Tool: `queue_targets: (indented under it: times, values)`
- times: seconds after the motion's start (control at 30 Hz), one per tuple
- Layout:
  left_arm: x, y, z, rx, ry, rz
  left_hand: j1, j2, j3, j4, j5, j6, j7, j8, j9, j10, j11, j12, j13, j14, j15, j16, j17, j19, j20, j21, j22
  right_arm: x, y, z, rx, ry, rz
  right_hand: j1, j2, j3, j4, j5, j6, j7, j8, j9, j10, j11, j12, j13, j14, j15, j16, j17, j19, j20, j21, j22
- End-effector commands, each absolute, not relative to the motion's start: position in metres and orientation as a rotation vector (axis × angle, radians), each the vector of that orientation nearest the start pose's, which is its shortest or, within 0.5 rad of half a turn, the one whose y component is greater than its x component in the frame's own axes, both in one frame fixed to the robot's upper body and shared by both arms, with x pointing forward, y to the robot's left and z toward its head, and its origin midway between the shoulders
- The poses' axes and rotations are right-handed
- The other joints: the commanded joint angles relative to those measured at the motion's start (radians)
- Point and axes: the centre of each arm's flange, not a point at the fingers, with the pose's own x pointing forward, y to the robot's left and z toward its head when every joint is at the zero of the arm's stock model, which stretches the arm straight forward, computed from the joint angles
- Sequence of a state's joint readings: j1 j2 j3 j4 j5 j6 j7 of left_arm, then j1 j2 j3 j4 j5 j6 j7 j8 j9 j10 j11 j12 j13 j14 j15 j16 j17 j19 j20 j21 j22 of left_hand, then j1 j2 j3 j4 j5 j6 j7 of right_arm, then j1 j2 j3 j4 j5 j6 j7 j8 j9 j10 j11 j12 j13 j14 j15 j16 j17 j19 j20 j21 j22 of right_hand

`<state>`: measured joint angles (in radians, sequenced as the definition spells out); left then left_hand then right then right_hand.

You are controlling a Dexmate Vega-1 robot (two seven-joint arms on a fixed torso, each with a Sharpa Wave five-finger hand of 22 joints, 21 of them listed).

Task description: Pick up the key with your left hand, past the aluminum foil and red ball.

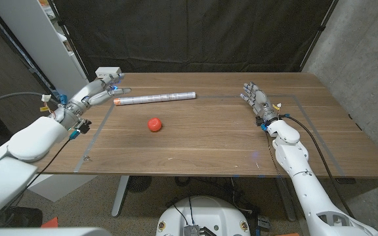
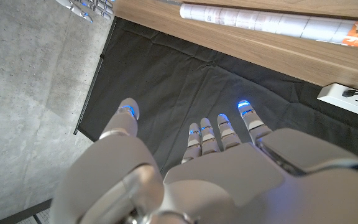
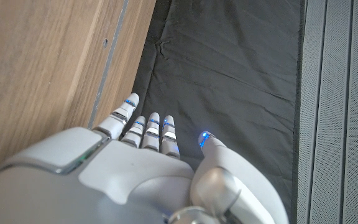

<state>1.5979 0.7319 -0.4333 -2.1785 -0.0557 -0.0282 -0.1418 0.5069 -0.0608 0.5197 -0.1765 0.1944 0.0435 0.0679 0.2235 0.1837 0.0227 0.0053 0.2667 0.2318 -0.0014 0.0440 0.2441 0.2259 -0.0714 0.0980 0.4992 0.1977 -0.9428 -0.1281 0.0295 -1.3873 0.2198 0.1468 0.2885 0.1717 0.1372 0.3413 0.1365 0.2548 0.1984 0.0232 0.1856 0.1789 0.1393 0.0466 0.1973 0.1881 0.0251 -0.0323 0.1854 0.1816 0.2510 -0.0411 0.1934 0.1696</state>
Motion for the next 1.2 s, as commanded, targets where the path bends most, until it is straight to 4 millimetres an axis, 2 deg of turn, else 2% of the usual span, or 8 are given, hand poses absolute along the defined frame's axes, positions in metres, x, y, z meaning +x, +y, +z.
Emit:
queue_targets:
  times: [0.03,0.17,0.27,0.37,0.77,0.97,1.2]
  values:
    - [0.396,0.4,0.032,0.906,-0.603,0.012,0.016,-0.005,-0.007,0.001,0.004,0.002,-0.01,0.0,0.003,0.002,0.001,0.002,0.005,0.002,-0.002,0.004,0.002,0.007,0.002,0.002,0.003,0.638,-0.259,-0.034,0.018,-0.615,0.252,-0.007,0.005,0.008,-0.003,0.008,0.005,0.0,0.006,0.005,0.009,-0.004,0.003,0.006,0.008,-0.02,0.002,0.0,0.012,-0.037,0.003,0.003]
    - [0.39,0.402,0.034,0.932,-0.574,0.012,0.02,-0.005,-0.009,0.004,0.005,-0.001,-0.011,-0.002,0.003,0.002,0.006,0.002,0.005,0.0,0.001,0.003,0.003,0.006,0.003,0.0,0.003,0.638,-0.258,-0.034,0.018,-0.616,0.254,-0.007,0.005,0.008,-0.003,0.008,0.005,0.0,0.006,0.006,0.009,-0.004,0.002,0.006,0.007,-0.021,0.001,0.0,0.011,-0.037,0.002,0.003]
    - [0.386,0.405,0.035,0.945,-0.56,0.014,0.027,-0.005,-0.015,0.01,0.005,0.001,-0.016,-0.004,0.002,0.011,-0.022,0.006,0.007,0.006,-0.008,0.006,0.004,0.009,0.004,0.0,0.003,0.639,-0.258,-0.035,0.018,-0.613,0.255,-0.007,0.005,0.009,-0.003,0.008,0.005,0.0,0.006,0.006,0.009,-0.003,0.002,0.006,0.007,-0.021,0.001,0.0,0.011,-0.038,0.002,0.003]
    - [0.382,0.407,0.035,0.96,-0.538,0.016,0.03,-0.008,-0.019,0.012,0.005,0.016,-0.015,0.0,0.002,0.024,-0.026,0.011,0.008,0.013,-0.011,0.009,0.005,0.014,0.001,0.0,0.003,0.641,-0.257,-0.036,0.019,-0.611,0.256,-0.008,0.005,0.009,-0.003,0.008,0.006,-0.001,0.006,0.006,0.009,-0.004,0.002,0.006,0.007,-0.021,0.001,0.0,0.011,-0.038,0.002,0.003]
    - [0.374,0.415,0.04,1.021,-0.453,0.021,0.04,-0.014,-0.028,0.014,0.006,0.037,-0.022,0.003,0.002,0.038,-0.029,0.016,0.009,0.03,-0.022,0.016,0.005,0.027,-0.003,0.002,0.003,0.648,-0.253,-0.033,0.011,-0.603,0.264,-0.009,0.005,0.01,-0.003,0.008,0.006,-0.001,0.006,0.006,0.009,-0.005,0.002,0.006,0.008,-0.02,0.002,0.001,0.01,-0.039,0.002,0.003]
    - [0.376,0.413,0.047,1.073,-0.403,0.003,0.059,-0.01,-0.029,0.012,0.007,0.064,-0.031,0.009,0.003,0.056,-0.034,0.024,0.011,0.04,-0.028,0.02,0.004,0.038,-0.007,0.004,0.003,0.653,-0.25,-0.031,0.006,-0.599,0.268,-0.01,0.005,0.011,-0.003,0.008,0.005,-0.002,0.006,0.006,0.01,-0.004,0.002,0.006,0.007,-0.021,0.002,0.001,0.009,-0.038,0.002,0.003]
    - [0.375,0.41,0.053,1.121,-0.362,-0.005,0.085,-0.006,-0.027,0.008,0.01,0.071,-0.029,0.009,0.003,0.068,-0.038,0.028,0.012,0.055,-0.03,0.025,0.003,0.055,-0.01,0.008,0.002,0.657,-0.253,-0.028,0.001,-0.599,0.263,-0.011,0.006,0.012,-0.002,0.008,0.006,-0.003,0.006,0.006,0.01,-0.005,0.002,0.006,0.008,-0.022,0.002,0.001,0.008,-0.039,0.001,0.003]
